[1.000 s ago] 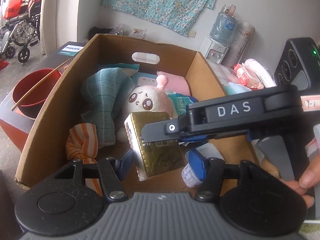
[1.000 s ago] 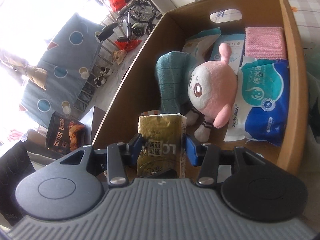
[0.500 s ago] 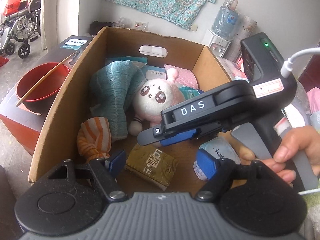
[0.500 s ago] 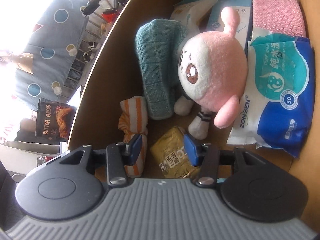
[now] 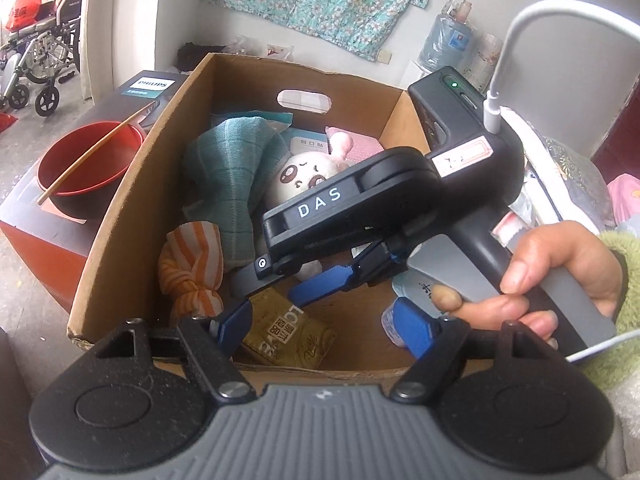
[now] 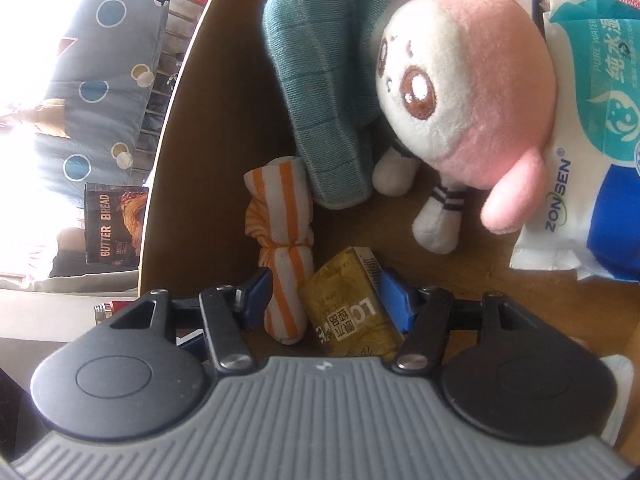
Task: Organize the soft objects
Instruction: 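Lower the gold tissue pack into the box and open both grippers, then move both grippers to the green floral scrunchie on the bed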
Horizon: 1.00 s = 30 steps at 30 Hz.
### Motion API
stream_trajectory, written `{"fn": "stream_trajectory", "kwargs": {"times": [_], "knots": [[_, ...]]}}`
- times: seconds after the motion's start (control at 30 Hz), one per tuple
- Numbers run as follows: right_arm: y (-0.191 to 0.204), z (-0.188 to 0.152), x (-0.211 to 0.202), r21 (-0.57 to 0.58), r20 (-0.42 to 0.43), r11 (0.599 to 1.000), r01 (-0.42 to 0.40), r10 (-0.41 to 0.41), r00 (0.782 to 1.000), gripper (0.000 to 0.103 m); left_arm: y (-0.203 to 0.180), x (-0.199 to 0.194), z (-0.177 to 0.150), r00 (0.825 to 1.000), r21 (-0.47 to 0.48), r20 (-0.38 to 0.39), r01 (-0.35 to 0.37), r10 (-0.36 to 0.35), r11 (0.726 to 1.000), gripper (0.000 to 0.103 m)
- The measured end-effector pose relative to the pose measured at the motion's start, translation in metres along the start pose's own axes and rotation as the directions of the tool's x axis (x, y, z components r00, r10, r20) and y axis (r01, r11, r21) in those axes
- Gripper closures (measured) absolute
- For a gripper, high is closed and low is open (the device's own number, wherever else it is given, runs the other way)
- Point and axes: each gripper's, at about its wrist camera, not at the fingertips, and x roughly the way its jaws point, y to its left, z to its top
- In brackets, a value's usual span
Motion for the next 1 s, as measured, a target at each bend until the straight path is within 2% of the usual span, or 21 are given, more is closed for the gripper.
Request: {"fn": "stream_trajectory", "kwargs": {"times": [0.2,0.33,0.47,0.6,0.73,0.87,1.0], "knots": [[0.004,-0.013,-0.042,-0.037,0.148,0.999,0.005,0.000,0.989,0.042,-0.006,-0.005,0.000,1.000,0.010,0.024,0.005,-0.006,1.000,0.024],[0.000,-0.036,-0.091,-0.061,0.298,0.998,-0.018,0.036,0.954,0.041,-0.016,-0.007,0.002,0.999,0.037,0.049,0.019,-0.021,0.999,0.024],[-0.017,-0.071,-0.146,-0.063,0.462,0.997,-0.051,0.074,0.884,0.038,-0.035,-0.008,0.007,0.996,0.081,0.067,0.046,-0.052,0.996,0.024],[-0.042,-0.118,-0.191,-0.019,0.621,0.999,-0.049,0.050,0.782,0.035,-0.065,-0.005,0.011,0.990,0.149,0.085,0.096,-0.109,0.984,0.024],[-0.080,-0.164,-0.226,0.077,0.724,0.995,-0.060,-0.015,0.689,0.035,-0.102,0.002,0.011,0.981,0.225,0.076,0.158,-0.179,0.962,0.024],[-0.120,-0.206,-0.247,0.172,0.778,0.983,-0.067,-0.094,0.621,0.035,-0.145,0.018,0.008,0.970,0.312,0.050,0.211,-0.238,0.926,0.024],[-0.158,-0.243,-0.264,0.258,0.797,0.965,-0.048,-0.185,0.575,0.035,-0.190,0.038,0.001,0.961,0.397,0.028,0.241,-0.275,0.885,0.024]]}}
